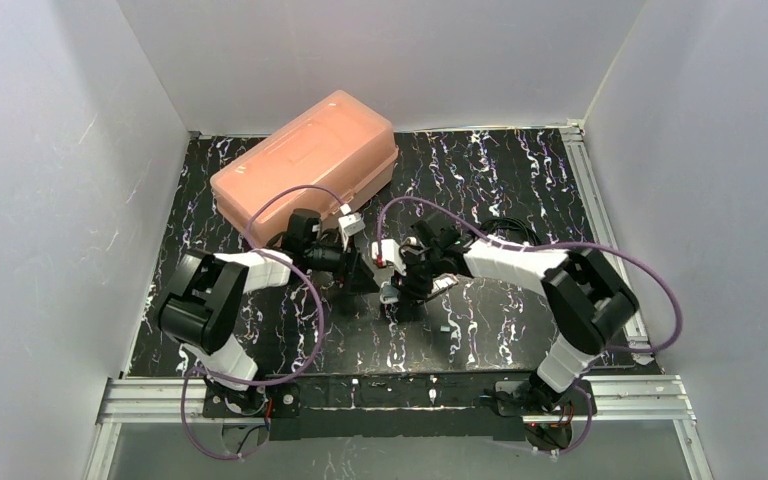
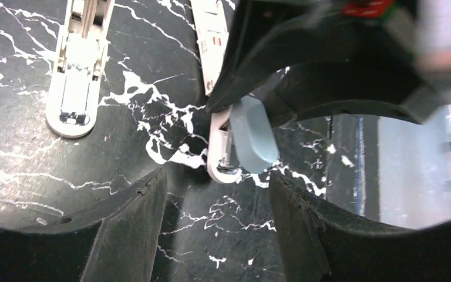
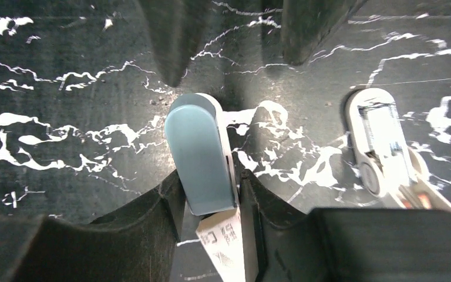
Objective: Load the staples into the stapler
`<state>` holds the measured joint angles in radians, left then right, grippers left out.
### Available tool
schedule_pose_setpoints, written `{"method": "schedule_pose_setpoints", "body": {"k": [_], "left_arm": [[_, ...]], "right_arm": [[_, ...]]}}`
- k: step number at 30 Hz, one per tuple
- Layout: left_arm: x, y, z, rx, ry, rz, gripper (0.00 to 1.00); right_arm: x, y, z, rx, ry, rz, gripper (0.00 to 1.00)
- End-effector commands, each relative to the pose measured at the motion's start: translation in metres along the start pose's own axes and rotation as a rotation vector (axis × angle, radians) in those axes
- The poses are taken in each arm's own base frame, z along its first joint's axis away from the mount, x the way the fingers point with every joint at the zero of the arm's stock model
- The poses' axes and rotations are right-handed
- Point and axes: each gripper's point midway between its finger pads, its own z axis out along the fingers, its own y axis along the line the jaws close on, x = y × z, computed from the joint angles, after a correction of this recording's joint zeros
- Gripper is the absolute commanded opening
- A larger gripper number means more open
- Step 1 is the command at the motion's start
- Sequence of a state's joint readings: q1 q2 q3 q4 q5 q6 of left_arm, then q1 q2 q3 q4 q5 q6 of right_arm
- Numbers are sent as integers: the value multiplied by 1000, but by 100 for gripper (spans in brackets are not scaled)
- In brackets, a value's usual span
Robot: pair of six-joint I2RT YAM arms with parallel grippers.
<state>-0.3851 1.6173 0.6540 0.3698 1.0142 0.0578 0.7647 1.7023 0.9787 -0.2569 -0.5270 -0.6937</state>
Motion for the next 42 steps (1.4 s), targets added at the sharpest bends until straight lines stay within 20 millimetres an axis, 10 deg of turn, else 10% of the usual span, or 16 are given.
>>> {"method": "schedule_pose_setpoints", "body": {"k": [1, 10, 27, 37, 42], "left_arm": [[-10, -22, 0, 135, 41, -192, 62], [-37, -46, -7, 270, 115, -353, 82], [-52, -56, -10, 376, 232, -630, 82], [-55, -55, -8, 371, 261, -671, 63], [-57, -64, -8, 427, 253, -678, 14]], "right_arm": [[-38, -5, -34, 97, -79, -27, 1], [-68, -8, -60, 149, -135, -67, 1], [-100, -25, -75, 244, -172, -139, 1], [-95, -24, -72, 260, -160, -155, 1], [-92, -21, -70, 250, -162, -148, 1]]}}
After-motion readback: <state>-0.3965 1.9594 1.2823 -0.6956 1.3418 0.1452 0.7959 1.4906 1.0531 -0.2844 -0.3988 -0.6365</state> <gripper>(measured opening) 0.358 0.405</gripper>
